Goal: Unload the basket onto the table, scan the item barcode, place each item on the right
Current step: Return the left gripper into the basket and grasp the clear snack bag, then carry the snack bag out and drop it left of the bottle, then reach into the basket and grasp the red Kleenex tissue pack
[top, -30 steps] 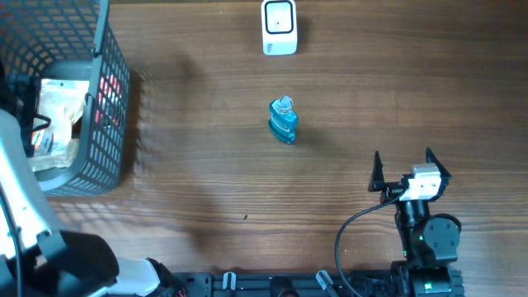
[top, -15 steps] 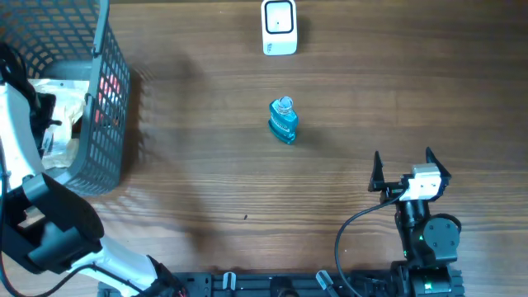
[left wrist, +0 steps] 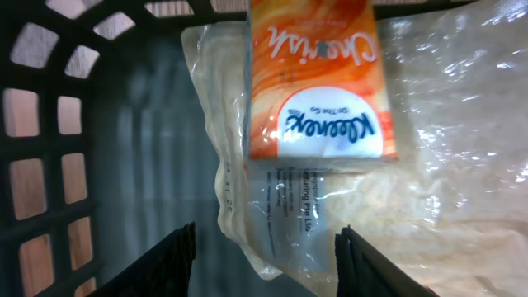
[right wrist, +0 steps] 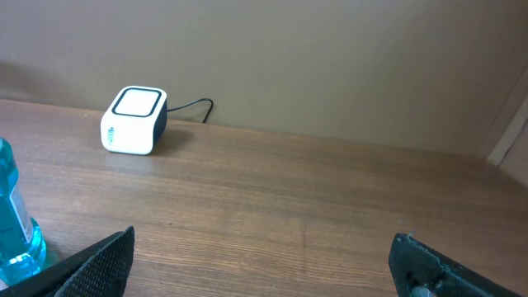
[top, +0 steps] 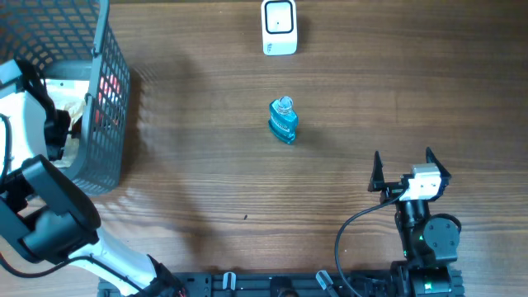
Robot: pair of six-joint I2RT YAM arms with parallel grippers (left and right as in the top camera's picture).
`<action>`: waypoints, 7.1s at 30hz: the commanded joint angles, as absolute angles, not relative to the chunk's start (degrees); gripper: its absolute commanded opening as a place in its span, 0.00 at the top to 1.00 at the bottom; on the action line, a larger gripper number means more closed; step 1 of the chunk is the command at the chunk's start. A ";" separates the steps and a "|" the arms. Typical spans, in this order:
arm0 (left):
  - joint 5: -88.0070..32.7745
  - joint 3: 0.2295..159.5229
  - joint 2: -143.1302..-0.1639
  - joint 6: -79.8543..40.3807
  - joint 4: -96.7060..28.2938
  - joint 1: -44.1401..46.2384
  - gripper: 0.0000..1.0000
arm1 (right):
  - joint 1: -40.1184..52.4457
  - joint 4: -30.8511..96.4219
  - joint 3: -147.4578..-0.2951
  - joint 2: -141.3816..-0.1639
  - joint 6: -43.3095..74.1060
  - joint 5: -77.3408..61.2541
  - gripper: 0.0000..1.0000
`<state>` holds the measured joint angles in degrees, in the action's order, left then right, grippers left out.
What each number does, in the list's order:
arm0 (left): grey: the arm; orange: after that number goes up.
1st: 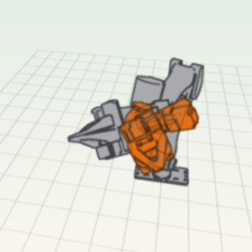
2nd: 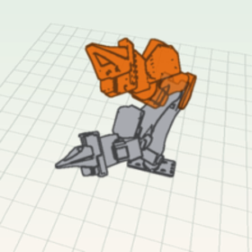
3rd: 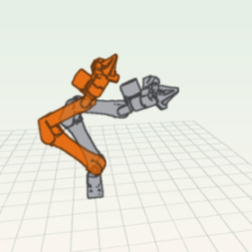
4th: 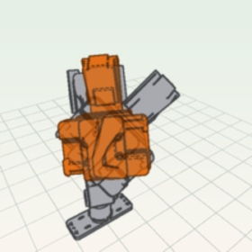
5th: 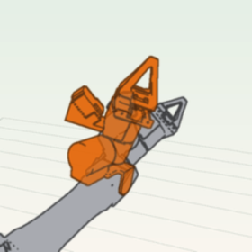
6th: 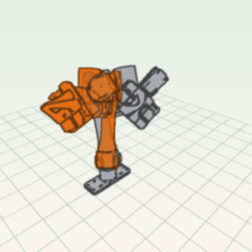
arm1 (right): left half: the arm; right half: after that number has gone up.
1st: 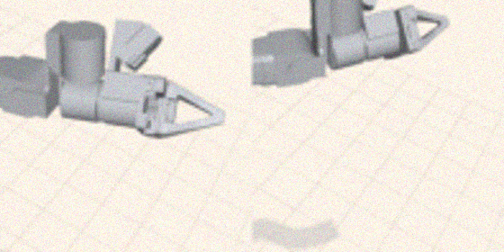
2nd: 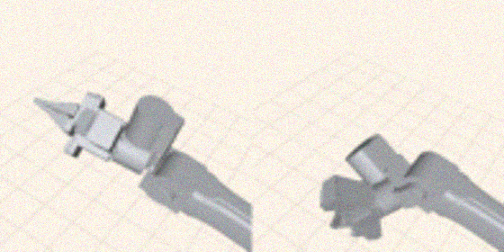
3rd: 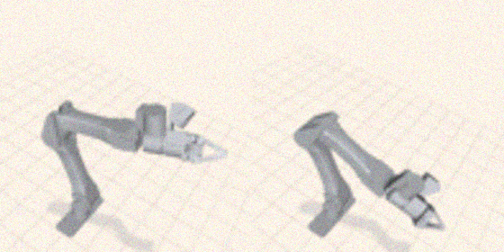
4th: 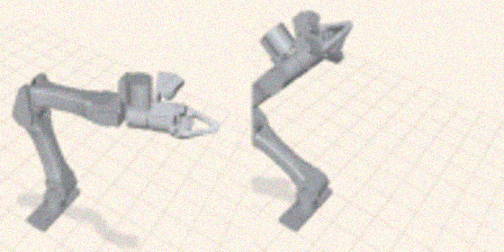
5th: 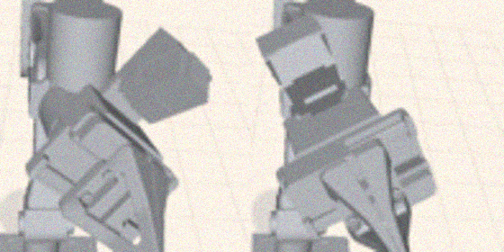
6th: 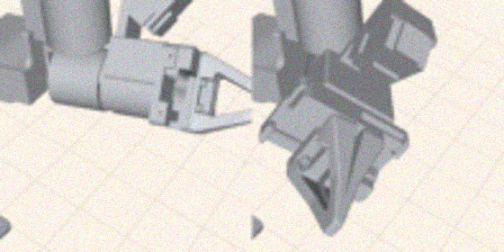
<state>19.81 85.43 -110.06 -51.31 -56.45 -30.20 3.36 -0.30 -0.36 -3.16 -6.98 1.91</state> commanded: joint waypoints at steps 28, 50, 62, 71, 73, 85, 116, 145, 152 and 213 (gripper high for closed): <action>4.75 77.52 -102.63 -49.71 -47.68 -30.65 0.96 | 3.62 -0.54 -0.32 -2.92 -7.42 1.48 0.00; -30.30 77.56 -77.43 -71.57 -32.58 -30.68 0.96 | 3.62 -0.54 -0.32 -2.92 -7.40 1.48 0.00; -41.71 77.56 -68.69 -72.49 -17.80 -20.03 0.96 | 3.62 -0.54 -0.32 -2.92 -7.42 1.50 0.00; -22.98 77.54 -70.46 -60.71 -24.97 -0.51 0.96 | 3.62 -0.54 -0.32 -2.92 -7.42 1.48 0.00; -12.36 77.54 -70.96 -52.56 -27.31 4.40 0.96 | 3.62 -0.54 -0.32 -2.92 -7.42 1.48 0.00; 36.64 77.54 -96.75 -27.22 -30.96 17.91 0.85 | 3.62 -0.54 -0.32 -2.92 -7.44 1.50 0.00; 10.94 77.47 -118.26 -22.44 -28.23 7.01 0.96 | 3.62 -0.54 -0.32 -2.90 -7.42 1.48 0.00; 1.58 85.65 -65.63 -23.38 -35.48 -0.86 0.00 | 3.62 -0.54 -0.32 -2.92 -7.44 1.50 0.00; 1.56 85.62 -62.85 -24.45 -47.05 -27.73 0.00 | 3.62 -0.54 -0.32 -2.92 -7.42 1.48 0.00; 6.76 85.65 -104.25 -26.17 -40.12 -27.90 0.96 | 3.62 -0.54 -0.32 -2.92 -7.42 1.48 0.00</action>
